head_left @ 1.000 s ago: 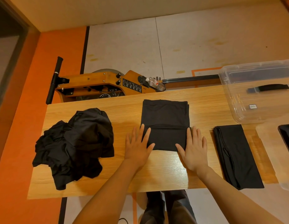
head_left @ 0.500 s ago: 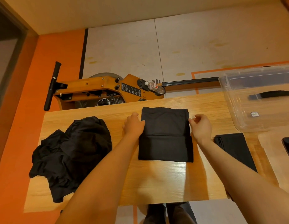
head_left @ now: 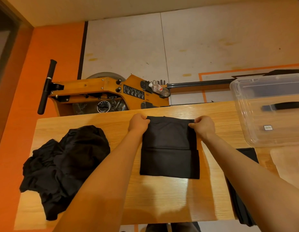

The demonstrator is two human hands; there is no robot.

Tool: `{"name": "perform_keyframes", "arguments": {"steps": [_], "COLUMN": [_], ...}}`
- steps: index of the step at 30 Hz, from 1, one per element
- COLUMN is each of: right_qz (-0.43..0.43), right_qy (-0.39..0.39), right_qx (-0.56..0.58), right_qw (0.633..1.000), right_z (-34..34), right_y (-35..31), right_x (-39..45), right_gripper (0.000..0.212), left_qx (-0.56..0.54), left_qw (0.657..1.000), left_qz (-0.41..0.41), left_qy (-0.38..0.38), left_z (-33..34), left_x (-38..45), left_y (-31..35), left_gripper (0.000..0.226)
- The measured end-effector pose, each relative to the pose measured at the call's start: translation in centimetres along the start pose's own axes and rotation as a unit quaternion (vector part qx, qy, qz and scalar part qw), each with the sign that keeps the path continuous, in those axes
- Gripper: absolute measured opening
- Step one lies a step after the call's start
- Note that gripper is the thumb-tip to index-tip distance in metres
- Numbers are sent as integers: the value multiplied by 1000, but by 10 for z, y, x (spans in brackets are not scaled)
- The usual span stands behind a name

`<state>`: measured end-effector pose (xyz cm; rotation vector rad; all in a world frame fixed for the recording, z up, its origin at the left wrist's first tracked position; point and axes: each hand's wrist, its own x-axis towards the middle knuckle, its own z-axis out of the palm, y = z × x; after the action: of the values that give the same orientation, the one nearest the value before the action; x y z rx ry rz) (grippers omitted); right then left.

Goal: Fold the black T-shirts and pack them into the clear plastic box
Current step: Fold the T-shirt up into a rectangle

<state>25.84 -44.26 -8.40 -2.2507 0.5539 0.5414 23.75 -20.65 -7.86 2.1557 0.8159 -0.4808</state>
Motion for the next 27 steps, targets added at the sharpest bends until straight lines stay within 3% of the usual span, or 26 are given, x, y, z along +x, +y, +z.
{"name": "perform_keyframes", "arguments": {"steps": [9, 15, 19, 27], "right_qz": [-28, -96, -131, -166], "right_qy": [-12, 10, 31, 10], "right_qx": [24, 64, 83, 47], "right_qw": [999, 993, 987, 985], "right_z": [-13, -15, -19, -22], "right_y": [2, 5, 12, 46], "right_x": [-1, -25, -50, -99], "right_gripper": [25, 10, 27, 36], "left_qx": [-73, -106, -108, -169], "left_qw": [996, 991, 990, 981], "left_qz": [48, 84, 90, 92], "left_qy": [6, -4, -7, -32], "left_z": [-6, -20, -24, -24], "left_x": [-11, -33, -49, -95], "left_y": [-14, -21, -33, -60], "left_gripper": [9, 23, 25, 11]}}
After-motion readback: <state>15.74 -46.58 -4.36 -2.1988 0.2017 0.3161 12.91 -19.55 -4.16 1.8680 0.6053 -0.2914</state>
